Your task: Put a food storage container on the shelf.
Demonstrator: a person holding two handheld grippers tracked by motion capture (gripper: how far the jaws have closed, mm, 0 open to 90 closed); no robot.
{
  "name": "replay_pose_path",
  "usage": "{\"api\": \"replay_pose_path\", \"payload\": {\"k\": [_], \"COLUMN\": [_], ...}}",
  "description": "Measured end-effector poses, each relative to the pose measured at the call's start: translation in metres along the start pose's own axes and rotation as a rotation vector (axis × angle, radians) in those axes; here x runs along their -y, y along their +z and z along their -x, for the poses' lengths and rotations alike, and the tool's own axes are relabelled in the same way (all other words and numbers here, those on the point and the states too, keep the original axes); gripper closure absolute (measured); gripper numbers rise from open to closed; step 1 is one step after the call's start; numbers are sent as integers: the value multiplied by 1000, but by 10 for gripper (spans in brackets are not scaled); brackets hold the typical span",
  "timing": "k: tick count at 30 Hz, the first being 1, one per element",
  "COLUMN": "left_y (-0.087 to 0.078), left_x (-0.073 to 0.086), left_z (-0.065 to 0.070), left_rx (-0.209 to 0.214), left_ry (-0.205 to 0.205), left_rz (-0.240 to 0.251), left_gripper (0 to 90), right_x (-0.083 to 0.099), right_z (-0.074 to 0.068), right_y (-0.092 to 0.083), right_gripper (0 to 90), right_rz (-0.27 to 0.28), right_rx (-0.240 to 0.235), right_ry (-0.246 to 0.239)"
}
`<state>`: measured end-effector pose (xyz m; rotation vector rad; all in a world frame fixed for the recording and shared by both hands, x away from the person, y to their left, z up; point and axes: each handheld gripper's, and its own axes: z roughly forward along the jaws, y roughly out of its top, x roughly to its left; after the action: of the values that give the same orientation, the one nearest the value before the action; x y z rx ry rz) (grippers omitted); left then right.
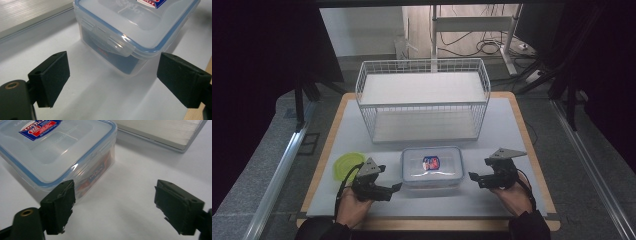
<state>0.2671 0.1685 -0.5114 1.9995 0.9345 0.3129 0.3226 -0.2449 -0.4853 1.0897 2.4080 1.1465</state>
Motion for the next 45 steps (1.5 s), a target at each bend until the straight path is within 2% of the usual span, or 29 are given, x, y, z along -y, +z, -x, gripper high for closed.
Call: {"api": "replay_pose_path", "payload": {"k": [5, 12, 14, 16, 20, 21, 24, 26, 27, 29, 32, 34, 35, 36, 37, 40, 41, 42, 45], "left_y": [4, 10, 14, 18, 21, 23, 27, 32, 35, 39, 45, 50, 54, 54, 57, 60, 60, 60, 60], "left_x": [-6, -18, -22, -27, -34, -36, -37, -38, -38, -40, -42, -43, -43, -43, -43, -43, -43, -43, -44], "left_z": [-1, -3, -3, -2, -3, -6, -8, -10, -11, -13, -16, -18, -20, -20, -23, -24, -25, -25, -24], "left_rx": [2, 25, 49, 60, 59, 66, 74, 97, 111, 127, 153, 186, 209, 209, 243, 256, 257, 260, 255], "left_ry": [8, -33, -48, -43, -37, -59, -69, -89, -97, -112, -130, -155, -184, -184, -206, -223, -221, -220, -220], "left_rz": [-20, -48, -54, -59, -63, -77, -82, -95, -95, -101, -105, -113, -117, -117, -126, -126, -131, -133, -141], "left_gripper": [112, 88, 70, 57, 55, 45, 44, 35, 30, 24, 11, 0, 0, 0, 0, 0, 0, 0, 0], "right_x": [-3, -8, -12, -15, -20, -22, -23, -25, -26, -26, -28, -30, -33, -33, -35, -37, -38, -39, -38], "right_z": [-2, -4, -6, -8, -12, -13, -15, -16, -16, -16, -15, -14, -13, -13, -12, -11, -10, -8, -6], "right_y": [1, 3, 4, 6, 10, 13, 16, 19, 24, 26, 33, 38, 45, 45, 50, 55, 58, 62, 64], "right_gripper": [112, 88, 79, 69, 51, 48, 47, 46, 46, 43, 39, 30, 24, 24, 22, 2, 0, 0, 15], "right_rz": [5, 13, 14, 15, 7, -1, -9, -17, -35, -41, -57, -69, -84, -84, -92, -107, -115, -123, -133], "right_rx": [-9, -20, -31, -47, -76, -89, -101, -118, -142, -151, -187, -204, -243, -243, -269, -294, -302, -331, -344], "right_ry": [-12, -10, -12, -9, -15, -23, -23, -24, -21, -21, 4, 12, 32, 32, 48, 64, 81, 106, 135]}}
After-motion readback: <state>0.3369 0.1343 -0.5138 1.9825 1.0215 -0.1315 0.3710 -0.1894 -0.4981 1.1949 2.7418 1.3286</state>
